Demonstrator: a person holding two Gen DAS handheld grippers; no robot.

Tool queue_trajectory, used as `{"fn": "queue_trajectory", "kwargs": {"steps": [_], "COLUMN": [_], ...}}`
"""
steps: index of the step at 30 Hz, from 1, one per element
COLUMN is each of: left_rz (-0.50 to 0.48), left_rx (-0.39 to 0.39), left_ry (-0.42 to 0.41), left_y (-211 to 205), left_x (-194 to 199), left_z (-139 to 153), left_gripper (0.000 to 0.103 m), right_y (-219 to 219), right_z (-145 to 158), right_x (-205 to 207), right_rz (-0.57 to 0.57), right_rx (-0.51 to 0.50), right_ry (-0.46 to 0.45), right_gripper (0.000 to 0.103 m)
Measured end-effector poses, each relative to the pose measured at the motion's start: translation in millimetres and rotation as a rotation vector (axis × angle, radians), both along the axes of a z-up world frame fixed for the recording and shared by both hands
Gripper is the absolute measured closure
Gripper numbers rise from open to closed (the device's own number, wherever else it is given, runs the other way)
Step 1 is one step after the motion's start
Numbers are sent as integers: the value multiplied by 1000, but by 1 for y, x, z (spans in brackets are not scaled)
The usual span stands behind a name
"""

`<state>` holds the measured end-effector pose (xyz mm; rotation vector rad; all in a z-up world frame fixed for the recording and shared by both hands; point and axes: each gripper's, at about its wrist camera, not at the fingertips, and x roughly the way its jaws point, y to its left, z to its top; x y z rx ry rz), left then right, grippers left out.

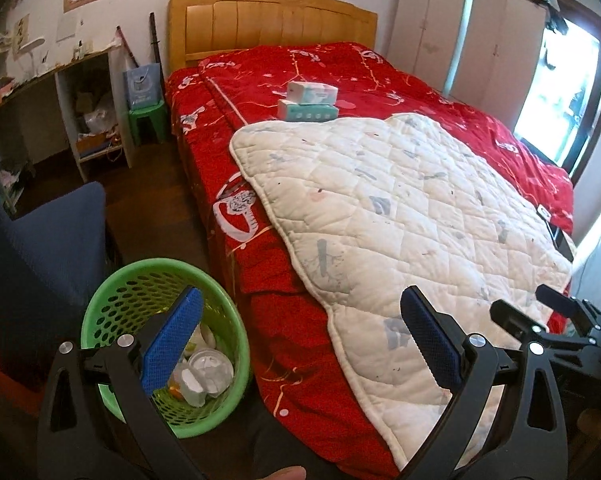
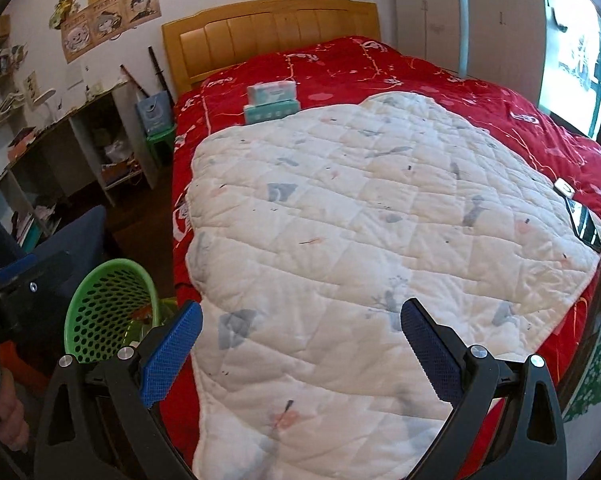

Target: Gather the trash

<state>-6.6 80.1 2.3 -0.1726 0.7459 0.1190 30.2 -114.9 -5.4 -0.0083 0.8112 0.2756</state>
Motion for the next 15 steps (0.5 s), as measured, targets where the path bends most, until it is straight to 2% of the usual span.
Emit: {"fn": "queue_trajectory", "kwargs": {"steps": [15], "left_rz": [-9], "left_rx": [66], "left_ry": [-22], "left_y": [-17], "left_x": [1], "left_z": [5], "left_gripper": [5], "right_y": [-34], "right_z": [12], "right_x": [-4], "right_rz": [-83], "right_rx": [17], "right_ry": [-35], "right_gripper": [7]}}
